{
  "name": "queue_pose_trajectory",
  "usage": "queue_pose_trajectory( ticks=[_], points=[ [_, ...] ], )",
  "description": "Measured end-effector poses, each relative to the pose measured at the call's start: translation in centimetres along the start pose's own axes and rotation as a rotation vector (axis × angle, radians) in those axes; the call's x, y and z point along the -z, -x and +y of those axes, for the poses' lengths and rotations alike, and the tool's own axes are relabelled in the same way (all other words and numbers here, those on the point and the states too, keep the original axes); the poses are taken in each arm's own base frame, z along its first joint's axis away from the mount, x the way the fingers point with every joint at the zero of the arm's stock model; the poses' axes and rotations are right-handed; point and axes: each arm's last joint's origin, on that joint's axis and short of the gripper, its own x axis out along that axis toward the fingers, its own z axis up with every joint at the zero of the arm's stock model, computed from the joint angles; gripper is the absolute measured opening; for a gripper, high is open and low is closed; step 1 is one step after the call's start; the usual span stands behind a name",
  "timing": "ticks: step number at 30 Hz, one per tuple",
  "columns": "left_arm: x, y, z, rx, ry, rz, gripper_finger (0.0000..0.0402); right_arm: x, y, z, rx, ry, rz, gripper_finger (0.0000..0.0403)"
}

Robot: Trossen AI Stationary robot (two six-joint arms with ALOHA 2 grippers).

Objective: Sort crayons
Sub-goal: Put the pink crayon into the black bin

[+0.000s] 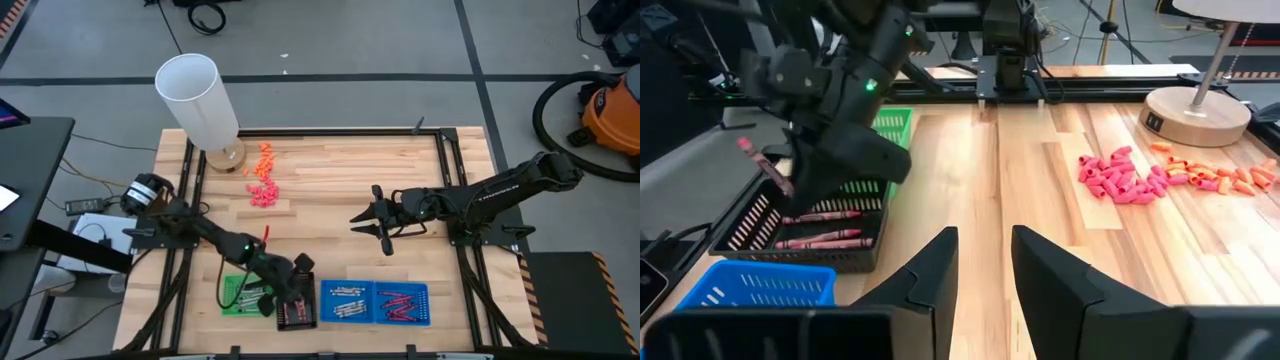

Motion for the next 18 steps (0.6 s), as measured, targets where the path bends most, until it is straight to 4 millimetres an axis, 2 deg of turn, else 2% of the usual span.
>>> queue_pose_trajectory(
  ticks=[4,14,18],
  points=[
    [0.4,0.0,-0.6,-0.042,-0.086,0.081,0.0046,0.1,0.0,0.0,0.0,0.0,0.003,0.0107],
    [1.5,0.1,-1.2,-0.027,-0.149,0.218,0.0048,1.5,0.1,-0.1,0.002,0.003,0.044,0.0107],
    [1.6,0.1,-1.8,-0.053,-0.238,0.261,0.0076,1.5,0.1,-0.1,0.002,0.003,0.042,0.0107]
  ],
)
